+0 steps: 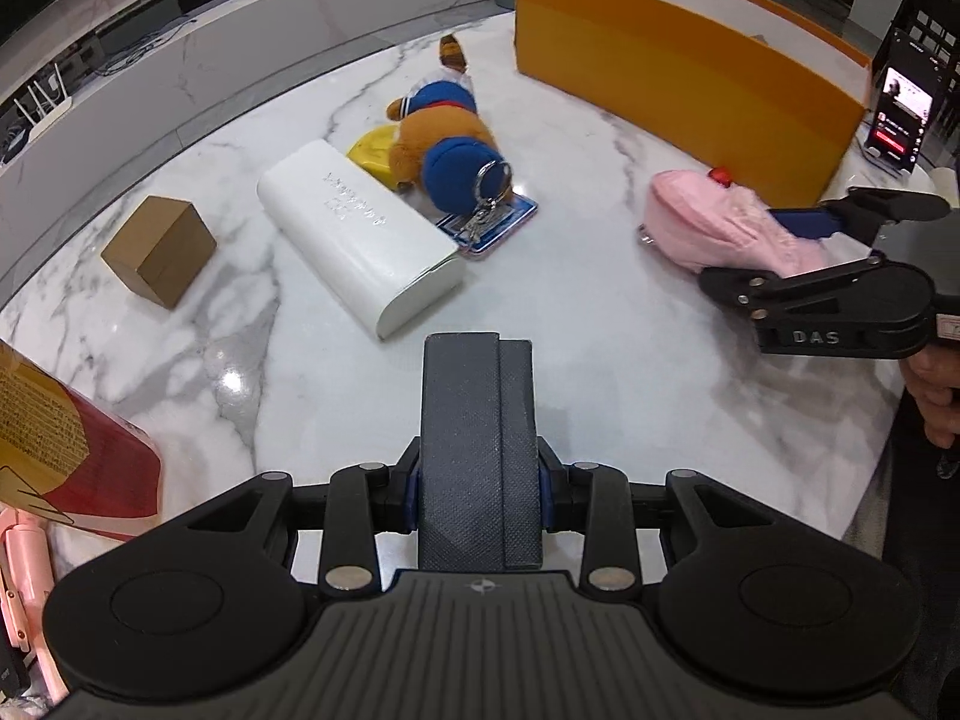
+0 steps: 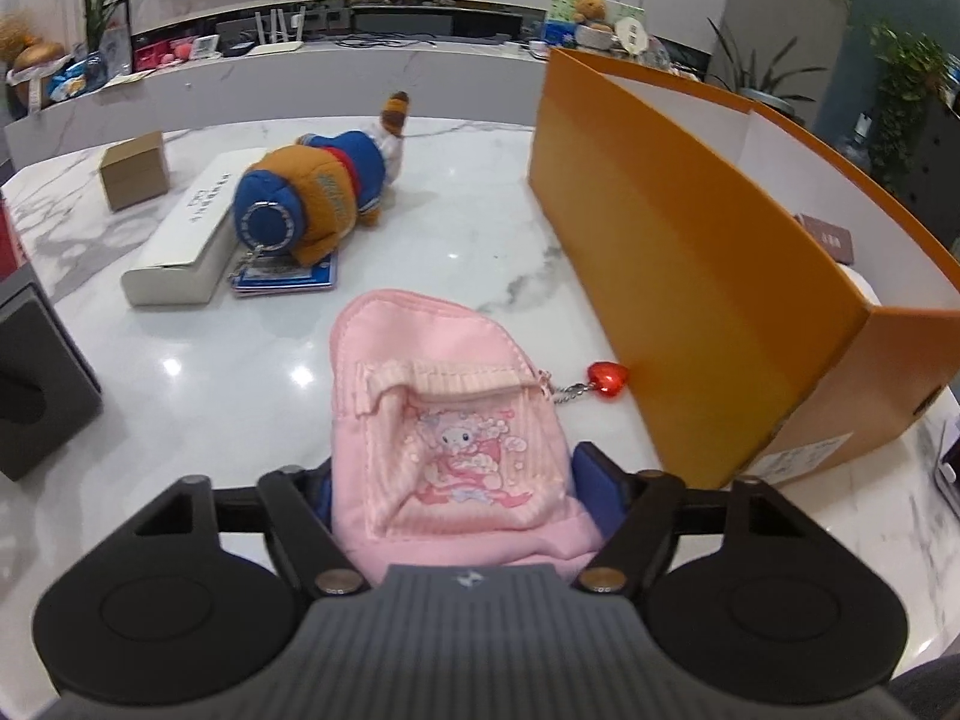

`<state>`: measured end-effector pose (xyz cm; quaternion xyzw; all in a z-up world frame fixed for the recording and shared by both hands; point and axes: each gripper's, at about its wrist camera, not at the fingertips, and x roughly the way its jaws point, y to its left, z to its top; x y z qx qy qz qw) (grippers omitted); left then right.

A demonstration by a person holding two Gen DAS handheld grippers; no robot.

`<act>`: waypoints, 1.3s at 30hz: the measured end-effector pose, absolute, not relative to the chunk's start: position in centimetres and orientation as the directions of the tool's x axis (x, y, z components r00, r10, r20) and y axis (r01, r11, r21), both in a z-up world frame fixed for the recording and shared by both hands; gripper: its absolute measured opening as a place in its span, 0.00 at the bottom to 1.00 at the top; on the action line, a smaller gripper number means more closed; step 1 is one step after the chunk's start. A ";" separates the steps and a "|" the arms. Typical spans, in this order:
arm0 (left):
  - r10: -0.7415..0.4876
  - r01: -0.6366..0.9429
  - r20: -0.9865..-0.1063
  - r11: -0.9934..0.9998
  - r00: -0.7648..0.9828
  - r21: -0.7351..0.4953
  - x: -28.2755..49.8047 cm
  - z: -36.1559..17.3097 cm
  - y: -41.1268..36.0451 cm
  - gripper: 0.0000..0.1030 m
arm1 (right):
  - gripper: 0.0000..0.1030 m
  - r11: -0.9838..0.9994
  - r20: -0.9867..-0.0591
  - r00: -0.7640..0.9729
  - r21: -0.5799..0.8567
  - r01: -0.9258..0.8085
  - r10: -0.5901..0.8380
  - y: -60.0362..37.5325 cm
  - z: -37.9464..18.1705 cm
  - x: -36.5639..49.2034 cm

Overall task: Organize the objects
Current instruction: 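Lift the pink backpack with the right tool while the left tool grasps the dark gray box, then carry the backpack and gray box over the orange box with both tools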

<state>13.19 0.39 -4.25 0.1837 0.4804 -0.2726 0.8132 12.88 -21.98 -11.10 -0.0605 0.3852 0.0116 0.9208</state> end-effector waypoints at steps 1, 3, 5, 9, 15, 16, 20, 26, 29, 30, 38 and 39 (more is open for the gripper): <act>-0.269 0.619 -0.879 0.784 0.393 0.037 13.0 -4.0 0.3 0.38 | 0.65 0.993 -0.708 0.706 -0.095 -0.073 -0.016 -22.0 -11.0 12.8; -0.273 0.617 -0.875 0.786 0.400 0.037 12.6 -3.6 0.3 0.38 | 0.60 0.995 -0.704 0.710 -0.068 -0.076 0.006 -22.1 -10.8 12.6; -0.276 0.616 -0.871 0.787 0.406 0.038 12.2 -3.0 0.3 0.38 | 0.54 0.996 -0.701 0.712 -0.029 -0.081 0.037 -22.4 -10.4 12.3; -0.273 0.617 -0.865 0.785 0.421 0.052 11.4 -2.0 0.2 0.38 | 0.51 0.994 -0.701 0.705 0.053 -0.099 0.107 -22.9 -9.8 11.5; -0.282 0.625 -0.852 0.778 0.440 0.065 10.6 -0.5 -0.8 0.38 | 0.50 0.989 -0.696 0.703 0.111 -0.102 0.151 -23.4 -8.4 10.3; -0.287 0.628 -0.849 0.775 0.443 0.066 10.5 -0.3 -1.1 0.38 | 0.50 0.988 -0.692 0.704 0.115 -0.106 0.156 -23.5 -8.1 10.0; -0.306 0.645 -0.838 0.761 0.452 0.070 10.2 0.6 -2.7 0.38 | 0.50 0.984 -0.683 0.709 0.135 -0.118 0.179 -24.2 -6.8 9.1; -0.350 0.677 -0.813 0.733 0.465 0.071 10.0 2.2 -5.8 0.38 | 0.50 0.982 -0.638 0.746 0.135 -0.135 0.190 -26.1 -3.5 7.8; -0.380 0.701 -0.795 0.708 0.473 0.079 10.1 3.3 -8.0 0.38 | 0.50 0.982 -0.599 0.779 0.132 -0.133 0.186 -27.4 -1.3 7.5; -0.390 0.710 -0.789 0.699 0.475 0.082 10.3 3.8 -8.9 0.38 | 0.50 0.983 -0.586 0.790 0.126 -0.134 0.183 -27.8 -0.5 7.5; -0.483 0.759 -0.725 0.646 0.491 0.084 12.8 7.2 -15.0 0.38 | 0.50 0.992 -0.511 0.850 0.060 -0.115 0.129 -31.4 4.3 8.5; -0.497 0.761 -0.717 0.644 0.489 0.073 13.3 7.4 -15.9 0.38 | 0.50 0.992 -0.508 0.852 0.049 -0.115 0.124 -31.9 4.6 8.7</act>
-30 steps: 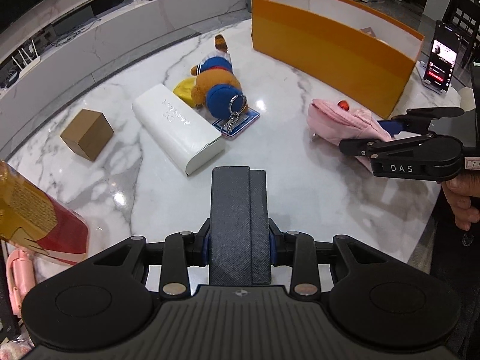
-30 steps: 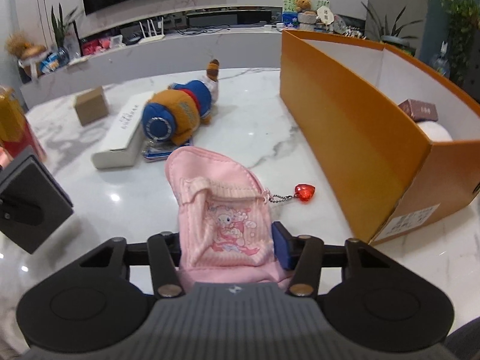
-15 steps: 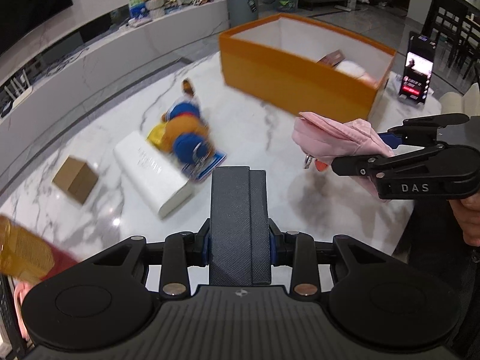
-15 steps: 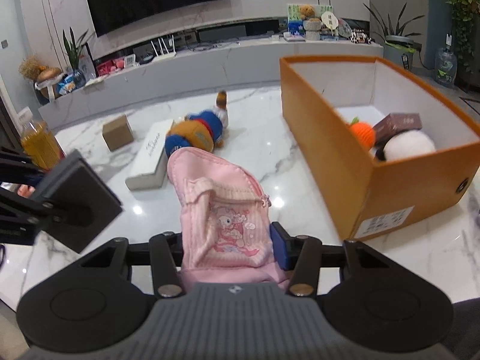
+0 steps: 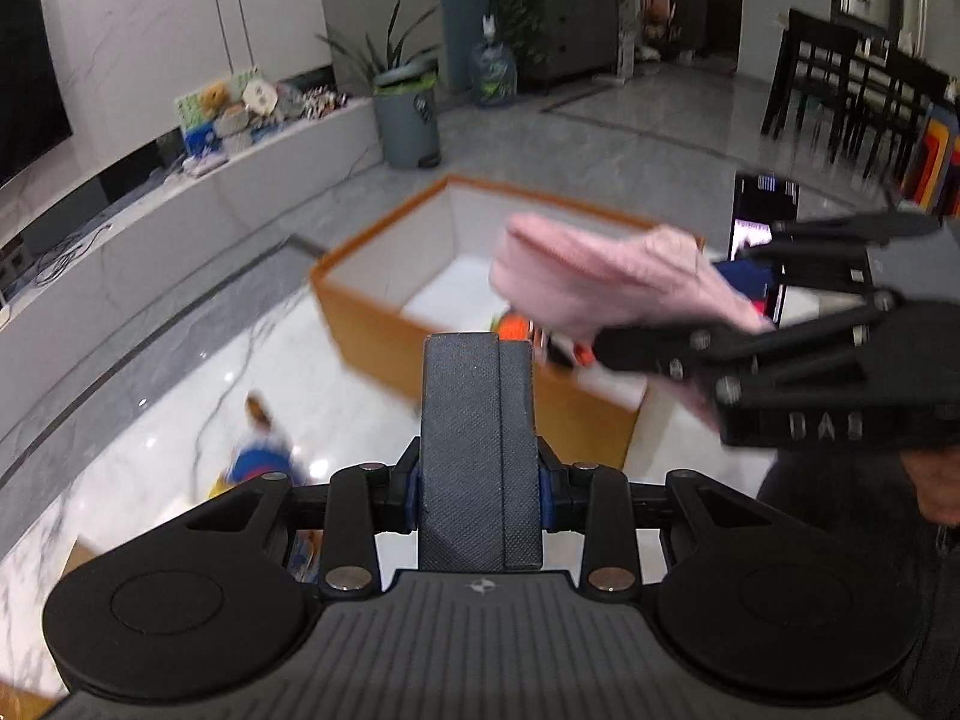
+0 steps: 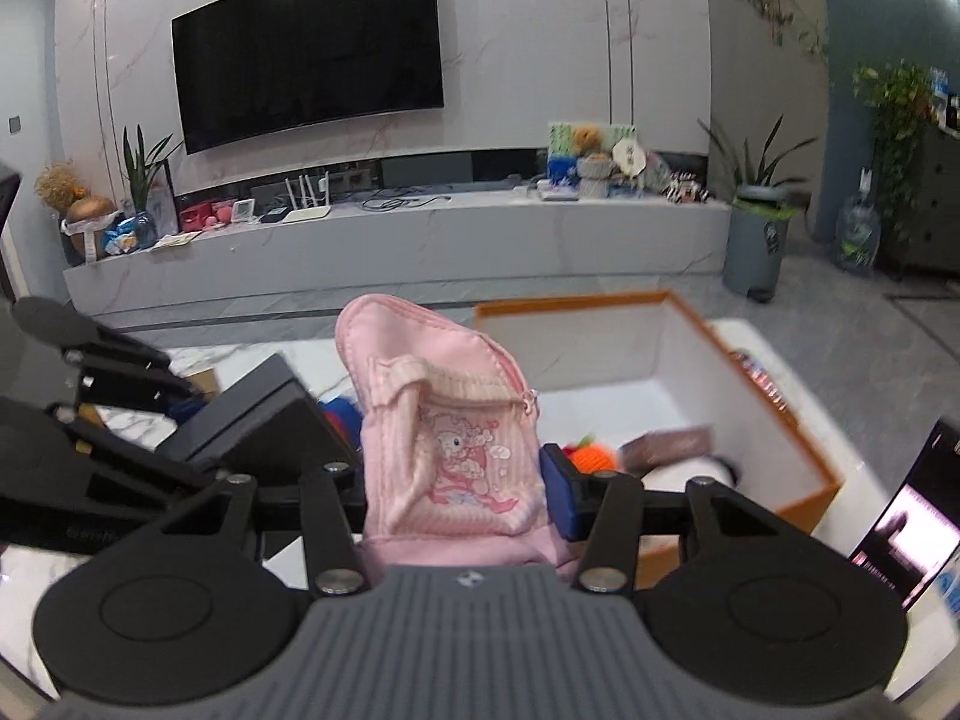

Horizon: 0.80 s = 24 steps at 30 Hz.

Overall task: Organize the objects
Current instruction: 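Carry the backpack and gray box over the orange box with both tools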

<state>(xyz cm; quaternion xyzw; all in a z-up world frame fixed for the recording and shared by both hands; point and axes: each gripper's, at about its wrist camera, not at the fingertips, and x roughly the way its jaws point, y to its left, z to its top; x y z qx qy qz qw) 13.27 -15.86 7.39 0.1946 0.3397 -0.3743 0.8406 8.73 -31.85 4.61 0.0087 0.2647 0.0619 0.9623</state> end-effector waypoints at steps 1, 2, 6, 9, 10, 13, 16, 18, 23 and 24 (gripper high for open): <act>-0.511 0.765 -0.710 0.641 0.484 0.062 13.7 7.5 -16.7 0.38 | 0.50 0.993 -0.505 0.855 0.036 -0.113 0.115 -32.4 4.9 9.0; -0.521 0.769 -0.707 0.637 0.479 0.052 14.1 7.6 -17.4 0.38 | 0.50 0.994 -0.502 0.859 0.021 -0.109 0.105 -33.0 5.2 9.2; -0.544 0.793 -0.708 0.607 0.450 0.037 15.5 7.2 -20.7 0.38 | 0.50 0.996 -0.492 0.868 -0.020 -0.082 0.062 -35.4 5.9 10.4; -0.549 0.805 -0.713 0.592 0.437 0.037 16.5 6.8 -22.5 0.38 | 0.50 0.998 -0.496 0.868 -0.034 -0.060 0.036 -37.2 5.8 11.5; -0.550 0.807 -0.713 0.590 0.434 0.036 17.0 6.7 -23.1 0.38 | 0.50 0.998 -0.499 0.866 -0.038 -0.055 0.029 -37.8 5.8 11.9; -0.549 0.808 -0.719 0.589 0.427 0.030 18.2 6.4 -24.2 0.38 | 0.50 0.997 -0.502 0.865 -0.059 -0.047 0.011 -39.3 5.6 12.9; -0.536 0.801 -0.728 0.598 0.427 0.030 19.8 6.1 -25.1 0.38 | 0.50 0.996 -0.509 0.861 -0.072 -0.055 0.010 -40.4 5.5 14.5; -0.523 0.795 -0.737 0.606 0.427 0.030 21.3 5.9 -25.9 0.38 | 0.50 0.995 -0.519 0.854 -0.065 -0.075 0.031 -41.0 5.3 16.0; -0.486 0.766 -0.751 0.642 0.448 0.042 24.2 5.5 -26.6 0.38 | 0.50 0.993 -0.547 0.836 -0.060 -0.099 0.051 -42.6 5.0 20.3; -0.475 0.761 -0.756 0.647 0.450 0.046 24.9 5.3 -26.8 0.38 | 0.50 0.993 -0.553 0.831 -0.062 -0.104 0.052 -42.8 5.0 21.2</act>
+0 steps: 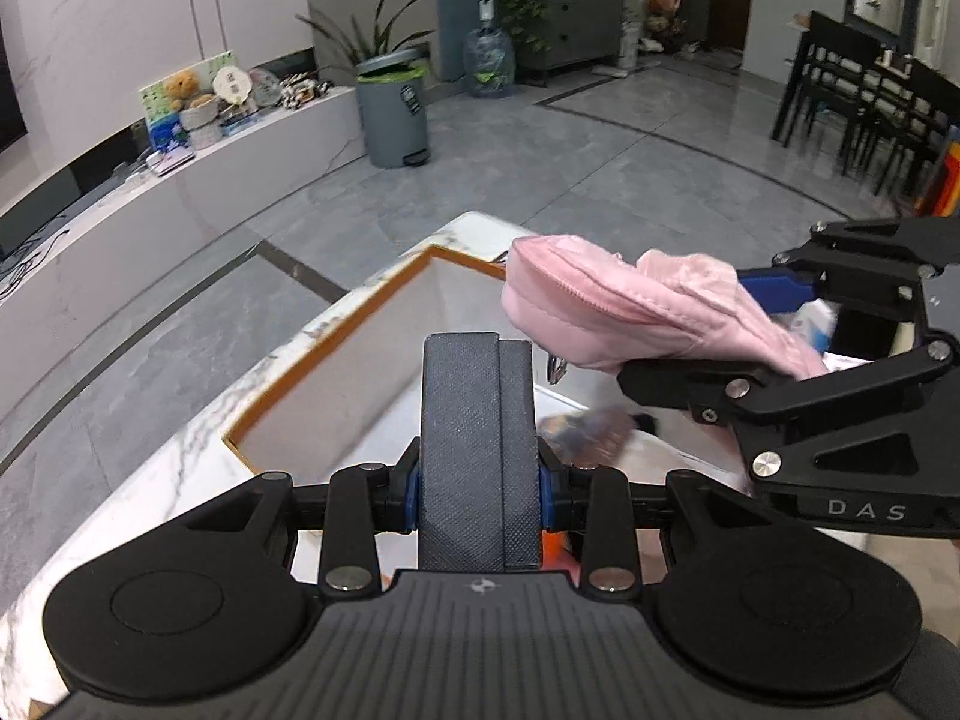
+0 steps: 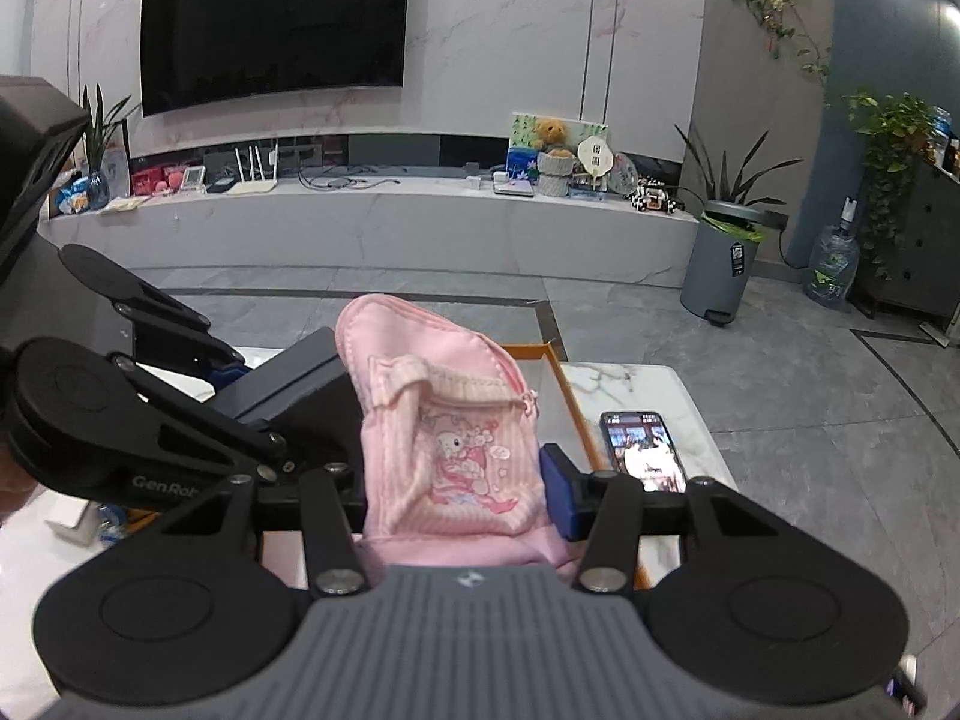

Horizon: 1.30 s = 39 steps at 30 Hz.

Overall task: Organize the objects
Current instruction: 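Carry the backpack and gray box over the orange box with both tools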

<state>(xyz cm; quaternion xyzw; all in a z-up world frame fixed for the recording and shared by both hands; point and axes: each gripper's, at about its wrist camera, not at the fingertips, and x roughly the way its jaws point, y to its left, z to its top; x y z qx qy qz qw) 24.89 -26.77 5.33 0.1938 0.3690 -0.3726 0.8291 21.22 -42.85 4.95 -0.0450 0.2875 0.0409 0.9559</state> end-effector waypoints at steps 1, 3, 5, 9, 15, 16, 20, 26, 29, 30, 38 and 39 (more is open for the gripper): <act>-0.462 0.757 -0.764 0.651 0.451 0.053 25.6 5.0 -27.0 0.38 | 0.50 0.992 -0.560 0.827 -0.064 -0.109 0.055 -43.1 4.9 22.2; -0.437 0.754 -0.781 0.654 0.446 0.065 26.4 4.4 -27.3 0.38 | 0.50 0.991 -0.577 0.814 -0.067 -0.115 0.056 -43.4 4.6 24.1; -0.414 0.751 -0.798 0.656 0.438 0.072 27.3 3.7 -27.6 0.38 | 0.50 0.989 -0.603 0.796 -0.070 -0.126 0.059 -43.4 4.0 25.9; -0.374 0.744 -0.833 0.665 0.408 0.065 28.8 2.1 -28.1 0.38 | 0.50 0.984 -0.646 0.761 -0.094 -0.150 0.054 -43.4 2.3 28.9; -0.354 0.748 -0.866 0.663 0.354 0.034 29.5 0.1 -28.7 0.38 | 0.50 0.980 -0.694 0.720 -0.122 -0.157 0.030 -43.8 -0.7 32.5; -0.349 0.747 -0.868 0.664 0.352 0.036 29.6 -0.1 -28.8 0.38 | 0.50 0.979 -0.703 0.711 -0.121 -0.162 0.030 -43.9 -1.3 33.1; -0.333 0.743 -0.879 0.668 0.342 0.036 29.8 -1.1 -28.9 0.38 | 0.50 0.972 -0.728 0.685 -0.155 -0.175 0.007 -44.0 -3.2 35.0; -0.303 0.740 -0.889 0.670 0.343 0.057 30.6 -2.0 -29.2 0.38 | 0.50 0.970 -0.754 0.657 -0.160 -0.183 -0.001 -44.0 -4.5 36.5; -0.296 0.733 -0.893 0.679 0.338 0.053 31.0 -2.4 -29.2 0.38 | 0.51 0.968 -0.768 0.640 -0.162 -0.193 -0.001 -43.7 -4.8 37.2; -0.295 0.732 -0.893 0.680 0.339 0.054 31.0 -2.4 -29.2 0.38 | 0.51 0.966 -0.770 0.638 -0.173 -0.194 -0.009 -43.6 -5.0 37.5; -0.278 0.735 -0.892 0.672 0.358 0.085 30.6 -2.7 -29.5 0.38 | 0.54 0.940 -0.765 0.641 -0.266 -0.214 -0.070 -42.4 -5.8 38.5; -0.278 0.736 -0.891 0.671 0.358 0.087 30.4 -2.7 -29.6 0.38 | 0.55 0.938 -0.763 0.642 -0.270 -0.216 -0.072 -42.4 -5.8 38.6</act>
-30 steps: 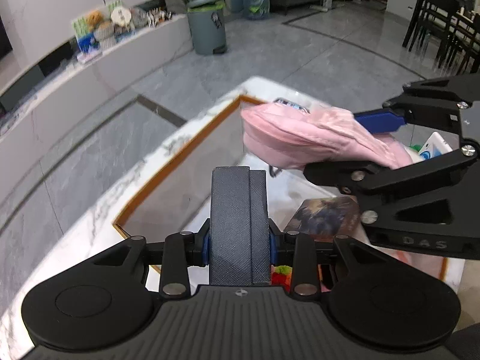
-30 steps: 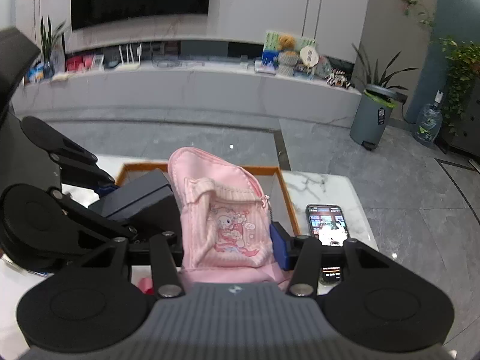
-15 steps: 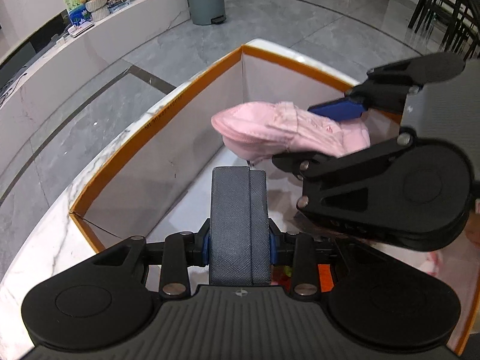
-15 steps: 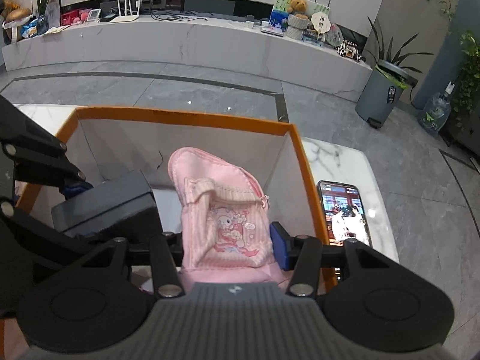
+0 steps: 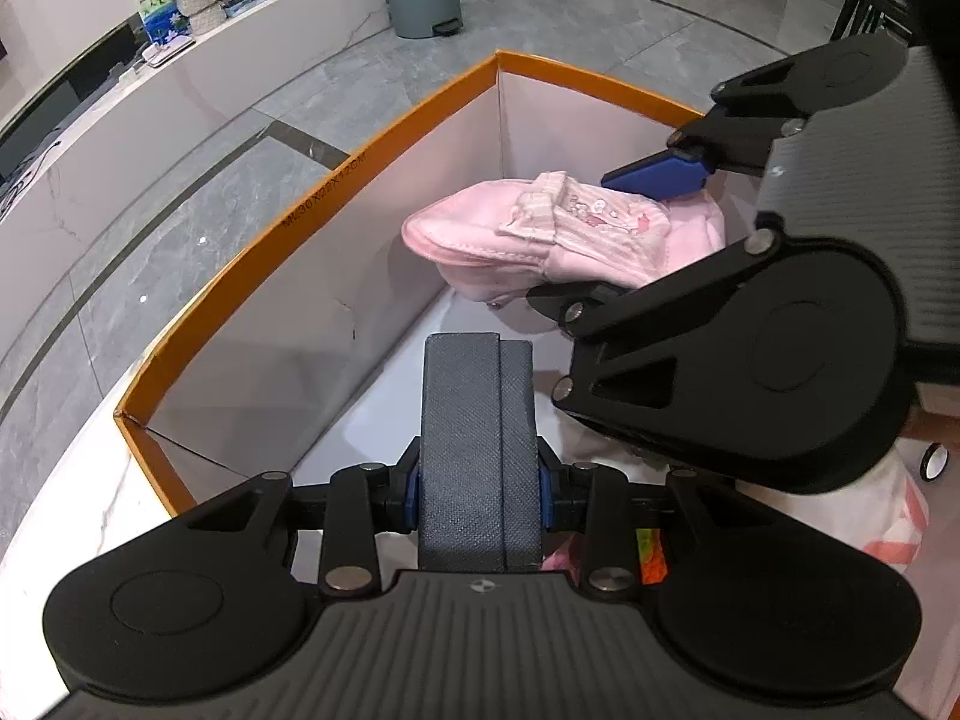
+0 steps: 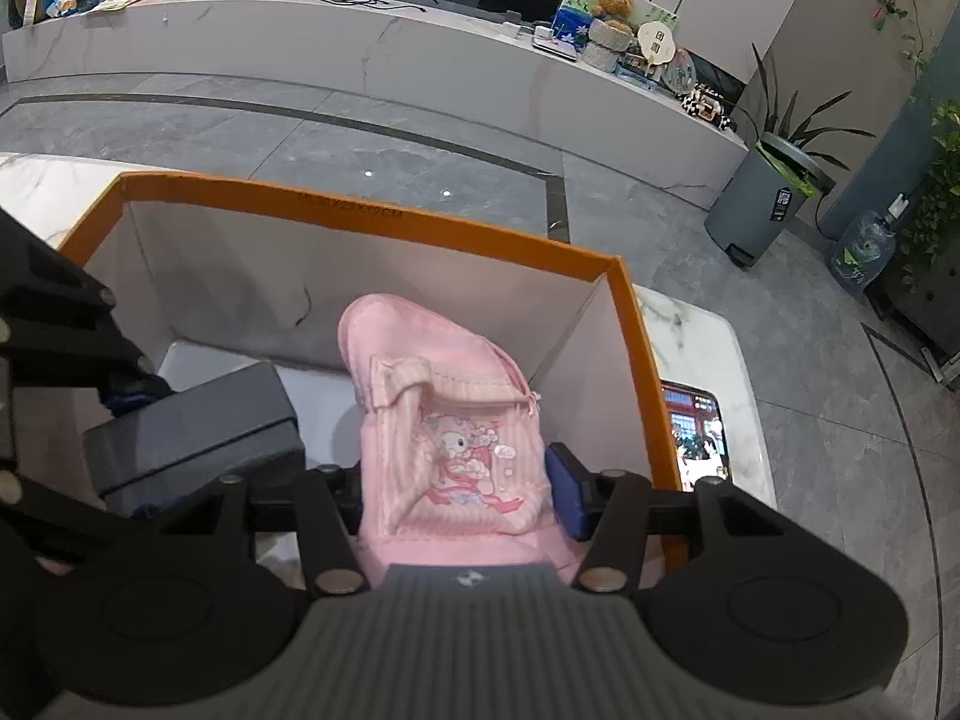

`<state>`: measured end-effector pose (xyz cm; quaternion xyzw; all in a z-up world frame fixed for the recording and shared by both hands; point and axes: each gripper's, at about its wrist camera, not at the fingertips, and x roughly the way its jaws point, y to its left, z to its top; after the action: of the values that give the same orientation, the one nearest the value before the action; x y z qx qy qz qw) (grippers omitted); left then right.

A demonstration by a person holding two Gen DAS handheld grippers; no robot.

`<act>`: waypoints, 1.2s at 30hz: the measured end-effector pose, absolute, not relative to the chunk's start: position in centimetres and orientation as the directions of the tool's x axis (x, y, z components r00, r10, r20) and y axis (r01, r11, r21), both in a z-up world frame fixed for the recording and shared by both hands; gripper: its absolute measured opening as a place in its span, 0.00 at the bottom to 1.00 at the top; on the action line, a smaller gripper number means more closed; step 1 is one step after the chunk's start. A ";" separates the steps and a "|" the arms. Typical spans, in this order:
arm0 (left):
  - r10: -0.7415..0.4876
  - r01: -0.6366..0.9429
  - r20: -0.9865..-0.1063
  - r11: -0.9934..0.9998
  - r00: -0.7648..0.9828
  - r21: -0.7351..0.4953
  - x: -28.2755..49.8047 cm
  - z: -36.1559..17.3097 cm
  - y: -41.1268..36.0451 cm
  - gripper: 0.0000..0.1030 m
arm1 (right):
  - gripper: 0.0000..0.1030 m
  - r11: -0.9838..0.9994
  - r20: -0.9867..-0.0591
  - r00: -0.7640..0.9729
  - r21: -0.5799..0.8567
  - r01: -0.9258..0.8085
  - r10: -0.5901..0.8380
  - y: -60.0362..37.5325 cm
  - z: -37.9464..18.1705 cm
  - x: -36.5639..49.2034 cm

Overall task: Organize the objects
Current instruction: 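Carry the backpack and gray box over the orange box with both tools, then open both tools to drop the backpack and gray box into the box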

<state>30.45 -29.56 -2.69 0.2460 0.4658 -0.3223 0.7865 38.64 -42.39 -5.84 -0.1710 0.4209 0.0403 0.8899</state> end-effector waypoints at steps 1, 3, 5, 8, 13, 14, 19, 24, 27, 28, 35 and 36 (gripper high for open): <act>-0.276 0.737 -0.892 0.670 0.359 0.089 30.4 -2.7 -29.5 0.38 | 0.55 0.936 -0.763 0.642 -0.275 -0.220 -0.073 -42.3 -5.8 38.6; -0.275 0.733 -0.891 0.674 0.361 0.089 30.5 -2.6 -29.6 0.40 | 0.56 0.935 -0.765 0.640 -0.277 -0.223 -0.074 -42.4 -5.9 38.8; -0.278 0.726 -0.889 0.682 0.364 0.084 30.6 -2.4 -29.7 0.40 | 0.59 0.938 -0.766 0.639 -0.269 -0.220 -0.069 -42.4 -5.8 38.9; -0.285 0.721 -0.888 0.689 0.362 0.073 30.7 -2.4 -29.8 0.43 | 0.62 0.944 -0.769 0.636 -0.250 -0.216 -0.058 -42.5 -5.7 39.1; -0.296 0.731 -0.892 0.681 0.343 0.054 30.8 -2.4 -30.0 0.53 | 0.66 0.947 -0.770 0.637 -0.234 -0.219 -0.043 -42.4 -5.7 39.2; -0.300 0.731 -0.891 0.680 0.342 0.051 30.8 -2.4 -29.9 0.56 | 0.67 0.948 -0.770 0.637 -0.229 -0.219 -0.039 -42.4 -5.6 39.2; -0.291 0.730 -0.885 0.679 0.364 0.077 30.4 -2.3 -30.2 0.63 | 0.68 0.958 -0.756 0.653 -0.216 -0.188 -0.043 -42.7 -4.9 38.6; -0.315 0.736 -0.877 0.674 0.364 0.064 29.8 -1.8 -30.0 0.65 | 0.65 0.970 -0.741 0.671 -0.174 -0.170 -0.016 -43.6 -3.7 38.0; -0.332 0.743 -0.867 0.666 0.372 0.063 29.3 -1.0 -30.0 0.65 | 0.65 0.974 -0.733 0.680 -0.167 -0.151 -0.020 -43.8 -3.2 37.3; -0.343 0.748 -0.863 0.661 0.372 0.060 29.2 -0.6 -30.0 0.65 | 0.65 0.975 -0.730 0.683 -0.166 -0.145 -0.023 -43.9 -3.1 37.4; -0.363 0.811 -0.877 0.583 0.315 0.050 27.5 -1.0 -32.0 0.75 | 0.65 0.986 -0.717 0.697 -0.128 -0.106 -0.019 -44.7 -1.8 36.9; -0.364 0.811 -0.876 0.582 0.316 0.051 27.2 -1.2 -32.1 0.78 | 0.65 0.986 -0.717 0.697 -0.130 -0.105 -0.020 -44.7 -1.7 36.8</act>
<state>27.24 -32.15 -1.23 0.2522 0.4437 -0.3811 0.7709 36.78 -44.66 -1.73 -0.0806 0.3884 0.0230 0.9177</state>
